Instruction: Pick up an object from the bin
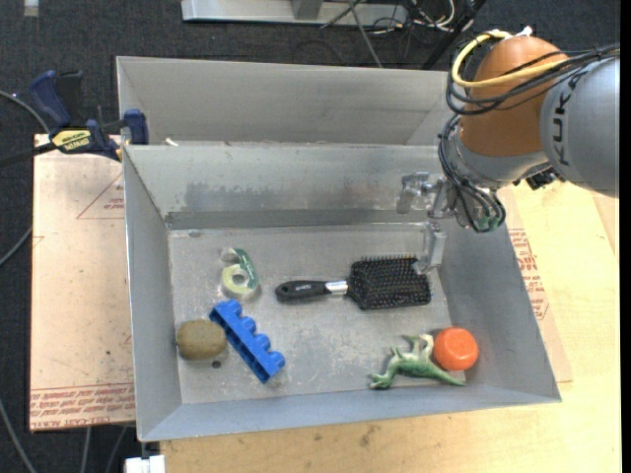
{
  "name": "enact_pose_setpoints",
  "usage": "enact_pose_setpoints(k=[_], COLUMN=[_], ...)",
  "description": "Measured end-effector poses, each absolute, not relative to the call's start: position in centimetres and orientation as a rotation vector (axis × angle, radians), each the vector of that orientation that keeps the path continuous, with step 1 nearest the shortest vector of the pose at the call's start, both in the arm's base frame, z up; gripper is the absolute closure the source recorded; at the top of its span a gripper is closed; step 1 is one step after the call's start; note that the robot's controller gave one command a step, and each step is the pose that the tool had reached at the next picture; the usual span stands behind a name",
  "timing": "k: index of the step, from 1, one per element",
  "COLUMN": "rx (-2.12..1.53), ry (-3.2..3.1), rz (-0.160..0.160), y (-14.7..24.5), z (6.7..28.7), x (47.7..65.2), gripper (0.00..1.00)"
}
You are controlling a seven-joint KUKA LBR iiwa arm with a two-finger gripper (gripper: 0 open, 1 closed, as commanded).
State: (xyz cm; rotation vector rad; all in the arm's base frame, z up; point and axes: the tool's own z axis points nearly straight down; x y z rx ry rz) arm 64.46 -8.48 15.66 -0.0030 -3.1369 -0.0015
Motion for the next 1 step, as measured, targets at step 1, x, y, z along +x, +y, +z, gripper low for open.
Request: enact_pose_setpoints(k=[1], rx=[-0.001], ry=[-3.144], rz=[0.000], y=[-8.46], z=[16.20], x=[64.60], gripper=[0.00])
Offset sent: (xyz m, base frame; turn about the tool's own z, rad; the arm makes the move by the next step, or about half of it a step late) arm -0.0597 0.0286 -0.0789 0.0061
